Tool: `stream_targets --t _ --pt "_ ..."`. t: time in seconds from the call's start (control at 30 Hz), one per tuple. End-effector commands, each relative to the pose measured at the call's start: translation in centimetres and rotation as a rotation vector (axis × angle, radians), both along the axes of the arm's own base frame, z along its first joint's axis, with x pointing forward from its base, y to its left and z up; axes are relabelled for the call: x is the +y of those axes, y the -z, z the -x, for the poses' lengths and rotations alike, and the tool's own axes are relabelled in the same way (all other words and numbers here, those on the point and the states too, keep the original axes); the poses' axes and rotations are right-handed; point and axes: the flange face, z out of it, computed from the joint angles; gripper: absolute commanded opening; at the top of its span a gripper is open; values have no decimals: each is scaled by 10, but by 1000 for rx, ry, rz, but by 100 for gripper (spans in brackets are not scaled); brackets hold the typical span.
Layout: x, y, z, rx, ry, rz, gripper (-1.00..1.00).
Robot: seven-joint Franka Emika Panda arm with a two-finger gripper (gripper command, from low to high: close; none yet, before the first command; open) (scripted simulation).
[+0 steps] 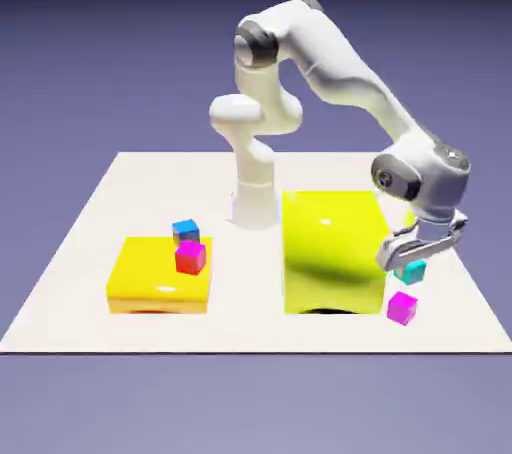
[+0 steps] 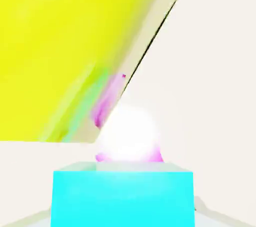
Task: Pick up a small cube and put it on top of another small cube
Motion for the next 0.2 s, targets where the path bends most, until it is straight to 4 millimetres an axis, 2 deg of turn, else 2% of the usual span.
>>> stream_targets --t 0.0,0.03,0.07,0.1,0.13,0.17 --pt "-1 21 2 2 1 -2 -100" --pt "-3 42 5 2 0 -2 -100" --pt "-3 49 7 3 -1 -2 -100" --pt "-3 49 7 3 -1 -2 100" --pt "-3 49 7 3 -1 -2 100" --pt "-2 28 3 2 0 -2 100"
